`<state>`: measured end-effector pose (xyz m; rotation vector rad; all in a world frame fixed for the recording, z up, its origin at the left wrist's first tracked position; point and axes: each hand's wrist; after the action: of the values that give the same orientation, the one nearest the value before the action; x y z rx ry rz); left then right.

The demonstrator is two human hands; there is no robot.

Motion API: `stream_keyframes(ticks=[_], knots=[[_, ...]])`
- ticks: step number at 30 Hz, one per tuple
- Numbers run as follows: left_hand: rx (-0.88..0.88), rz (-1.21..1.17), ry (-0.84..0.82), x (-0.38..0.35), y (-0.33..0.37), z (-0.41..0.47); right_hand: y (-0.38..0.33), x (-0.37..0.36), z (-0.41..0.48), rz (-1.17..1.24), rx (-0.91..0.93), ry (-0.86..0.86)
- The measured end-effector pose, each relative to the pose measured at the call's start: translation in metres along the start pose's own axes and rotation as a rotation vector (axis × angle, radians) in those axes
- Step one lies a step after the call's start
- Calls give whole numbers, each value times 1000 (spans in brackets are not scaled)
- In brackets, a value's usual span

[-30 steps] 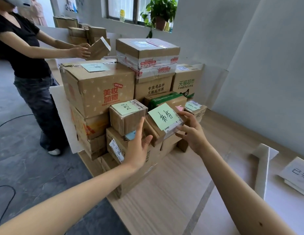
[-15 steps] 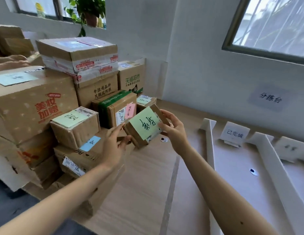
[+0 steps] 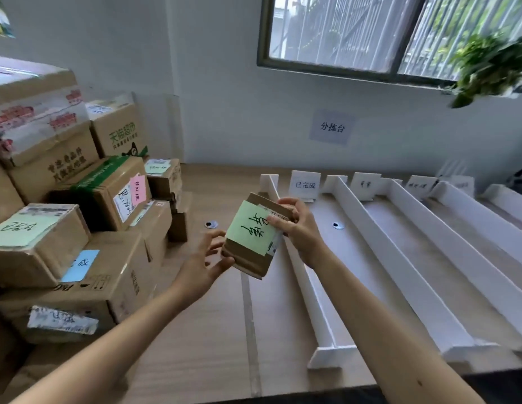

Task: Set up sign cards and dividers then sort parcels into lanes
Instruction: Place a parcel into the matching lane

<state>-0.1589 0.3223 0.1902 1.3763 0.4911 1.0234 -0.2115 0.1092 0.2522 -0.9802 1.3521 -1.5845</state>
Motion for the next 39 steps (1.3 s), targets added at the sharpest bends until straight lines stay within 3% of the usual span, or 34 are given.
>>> stream_keyframes(ticks=[6,12,15,20,34,39], knots=[[-38,-225,-357,-64,21,-3,-7,57,-51,2,-26,170],[-136,-116,-548,-126,39,1,-10,117,-95,12,-23,359],[-141,-196,-616,-151,54,0,-8,141,-110,16,-27,418],[-84,-306,-590,-198,74,4,-3,177,-136,30,26,486],[-5,-401,-447,-395,123,-9,23,323,-227,-212,16,426],[20,-425,-436,-450,139,-14,34,385,-248,-124,19,455]])
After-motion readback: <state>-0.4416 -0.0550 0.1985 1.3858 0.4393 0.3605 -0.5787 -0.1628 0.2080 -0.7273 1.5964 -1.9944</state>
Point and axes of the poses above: each hand's wrist, its own z-axis towards the middle knuckle, its own x-axis out of the back of the hand, y = z × x, and after that the axes turned 3 degrees about -z, right-handed
